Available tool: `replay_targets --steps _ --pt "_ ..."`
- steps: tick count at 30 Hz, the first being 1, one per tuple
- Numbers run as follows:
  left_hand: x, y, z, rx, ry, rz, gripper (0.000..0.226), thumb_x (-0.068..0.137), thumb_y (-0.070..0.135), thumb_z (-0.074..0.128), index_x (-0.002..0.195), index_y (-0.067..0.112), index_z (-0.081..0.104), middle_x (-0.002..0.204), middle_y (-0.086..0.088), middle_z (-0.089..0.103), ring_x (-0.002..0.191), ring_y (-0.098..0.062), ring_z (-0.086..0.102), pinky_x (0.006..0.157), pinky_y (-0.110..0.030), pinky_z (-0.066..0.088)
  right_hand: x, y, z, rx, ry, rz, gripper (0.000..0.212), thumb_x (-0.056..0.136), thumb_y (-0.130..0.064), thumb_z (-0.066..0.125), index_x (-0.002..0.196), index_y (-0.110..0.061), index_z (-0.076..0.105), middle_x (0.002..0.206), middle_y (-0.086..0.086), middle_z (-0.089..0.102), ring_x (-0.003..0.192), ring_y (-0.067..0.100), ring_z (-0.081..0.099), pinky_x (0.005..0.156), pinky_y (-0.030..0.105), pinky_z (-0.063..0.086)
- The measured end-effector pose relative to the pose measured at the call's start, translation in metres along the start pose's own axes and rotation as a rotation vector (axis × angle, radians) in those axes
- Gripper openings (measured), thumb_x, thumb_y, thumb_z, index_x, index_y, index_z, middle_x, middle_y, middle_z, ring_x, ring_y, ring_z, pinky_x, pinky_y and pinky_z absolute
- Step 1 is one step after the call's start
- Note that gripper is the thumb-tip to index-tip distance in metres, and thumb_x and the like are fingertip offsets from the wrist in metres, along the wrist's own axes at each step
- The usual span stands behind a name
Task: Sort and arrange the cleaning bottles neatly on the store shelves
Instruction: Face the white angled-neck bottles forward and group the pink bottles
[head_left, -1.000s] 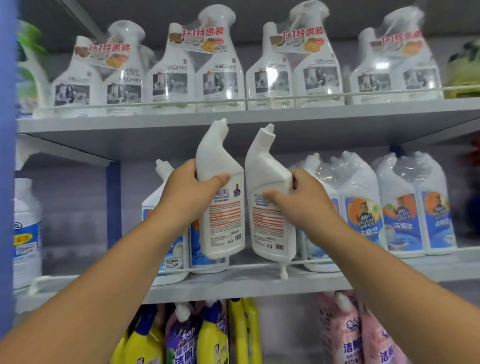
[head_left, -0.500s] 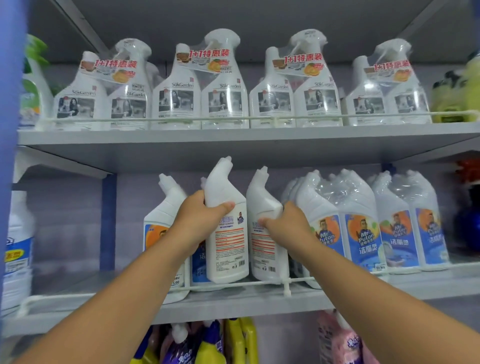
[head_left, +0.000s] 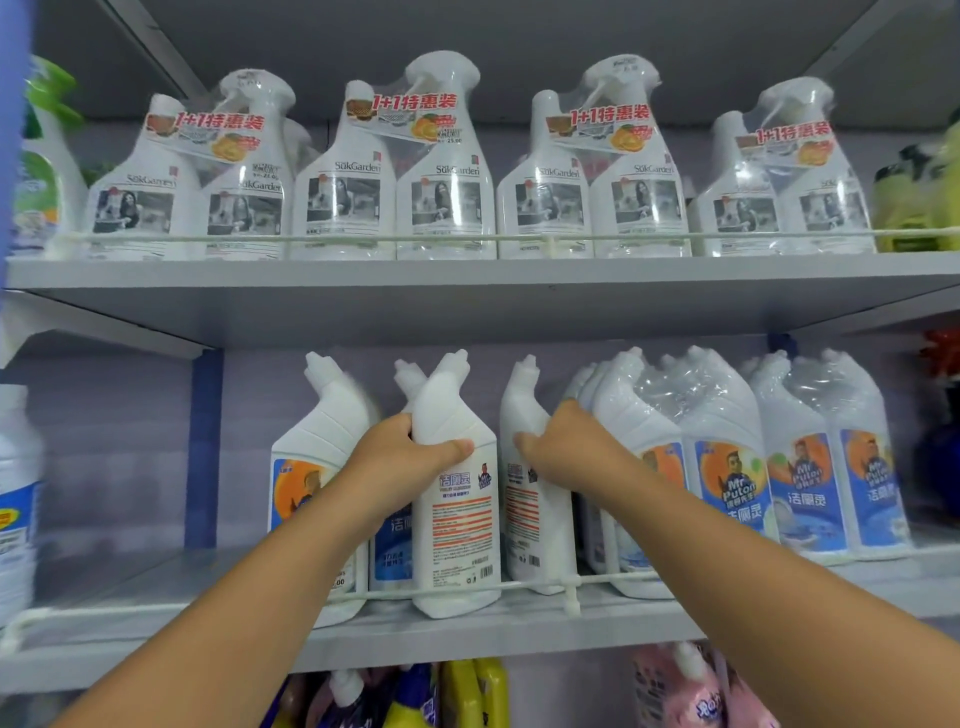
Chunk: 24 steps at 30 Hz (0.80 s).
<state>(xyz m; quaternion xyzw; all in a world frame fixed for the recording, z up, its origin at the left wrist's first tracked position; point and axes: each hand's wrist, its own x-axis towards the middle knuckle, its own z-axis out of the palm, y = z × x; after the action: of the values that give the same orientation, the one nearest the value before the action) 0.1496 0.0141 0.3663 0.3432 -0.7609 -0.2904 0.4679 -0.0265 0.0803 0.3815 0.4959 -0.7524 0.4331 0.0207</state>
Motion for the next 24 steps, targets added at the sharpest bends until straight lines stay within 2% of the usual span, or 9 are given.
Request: replay_targets --steps 2,4,6,9,12,15,18,20,24 --pt "0.006 0.011 -0.004 0.077 0.024 0.034 0.025 0.089 0.045 0.071 0.104 0.027 0.063 0.098 0.006 0.072 0.085 -0.011 0.069 0.064 -0.028 0.050 0.008 -0.012 -0.015 -0.053 0.029 -0.021 0.056 0.102 -0.039 0.049 0.140 0.001 0.043 0.131 0.019 0.061 0.115 0.034 0.061 0.088 0.034 0.046" --pt "0.017 0.024 -0.008 0.173 0.103 0.102 0.025 0.091 0.049 0.065 0.100 0.025 0.062 0.100 0.007 0.068 0.085 -0.010 0.065 0.067 -0.029 0.050 0.016 -0.025 -0.029 -0.058 0.021 -0.068 0.047 0.102 -0.034 0.049 0.131 0.003 0.053 0.127 0.021 0.064 0.110 0.036 0.063 0.083 0.033 0.045" --pt "0.029 0.037 -0.012 0.194 0.117 0.122 0.033 0.094 0.053 0.061 0.105 0.022 0.065 0.104 0.005 0.068 0.092 -0.014 0.064 0.077 -0.033 0.056 0.026 -0.035 -0.041 -0.073 0.006 -0.134 0.038 0.099 -0.027 0.056 0.123 0.003 0.059 0.123 0.023 0.066 0.105 0.037 0.064 0.078 0.034 0.047" --pt "0.039 0.052 -0.016 0.322 0.015 0.060 0.039 0.097 0.050 0.056 0.103 0.014 0.071 0.103 -0.006 0.070 0.089 -0.021 0.065 0.071 -0.028 0.051 0.039 -0.044 -0.048 -0.152 -0.068 -0.135 0.049 0.100 -0.028 0.060 0.137 0.000 0.048 0.121 0.019 0.067 0.105 0.035 0.069 0.088 0.039 0.058" --pt "0.044 0.063 -0.024 0.345 -0.082 0.015 0.033 0.089 0.045 0.063 0.100 0.017 0.075 0.102 -0.008 0.074 0.094 -0.027 0.069 0.087 -0.040 0.058 0.053 -0.046 -0.044 -0.226 -0.191 -0.150 0.045 0.098 -0.023 0.063 0.140 -0.010 0.053 0.122 0.015 0.067 0.099 0.033 0.073 0.088 0.044 0.061" --pt "0.047 0.071 -0.037 0.312 -0.209 -0.041 0.038 0.078 0.044 0.066 0.104 0.019 0.077 0.107 -0.006 0.077 0.102 -0.029 0.072 0.095 -0.048 0.058 0.062 -0.045 -0.045 -0.405 -0.165 -0.201 0.042 0.098 -0.030 0.063 0.135 -0.013 0.058 0.120 0.010 0.069 0.089 0.024 0.070 0.083 0.035 0.059" --pt "0.052 0.081 -0.041 0.288 -0.298 -0.028 0.028 0.091 0.030 0.069 0.115 0.016 0.073 0.112 -0.005 0.075 0.103 -0.024 0.072 0.085 -0.039 0.061 0.069 -0.048 -0.043 -0.549 -0.150 -0.193 0.040 0.097 -0.031 0.064 0.131 -0.010 0.064 0.111 0.009 0.075 0.077 0.024 0.067 0.073 0.031 0.056" --pt "0.053 0.088 -0.035 0.282 -0.318 -0.013 0.031 0.096 0.027 0.068 0.123 0.012 0.069 0.115 -0.006 0.073 0.105 -0.022 0.070 0.082 -0.035 0.061 0.073 -0.049 -0.040 -0.618 -0.129 -0.188 0.042 0.093 -0.035 0.068 0.128 -0.011 0.066 0.101 0.009 0.077 0.070 0.023 0.067 0.066 0.030 0.055" --pt "0.057 0.093 -0.015 0.273 -0.292 -0.019 0.040 0.094 0.032 0.072 0.124 0.007 0.065 0.110 -0.011 0.072 0.098 -0.026 0.072 0.081 -0.039 0.064 0.080 -0.050 -0.039 -0.723 -0.066 -0.240 0.048 0.088 -0.048 0.070 0.118 -0.011 0.067 0.096 0.006 0.071 0.080 0.025 0.066 0.066 0.033 0.052"
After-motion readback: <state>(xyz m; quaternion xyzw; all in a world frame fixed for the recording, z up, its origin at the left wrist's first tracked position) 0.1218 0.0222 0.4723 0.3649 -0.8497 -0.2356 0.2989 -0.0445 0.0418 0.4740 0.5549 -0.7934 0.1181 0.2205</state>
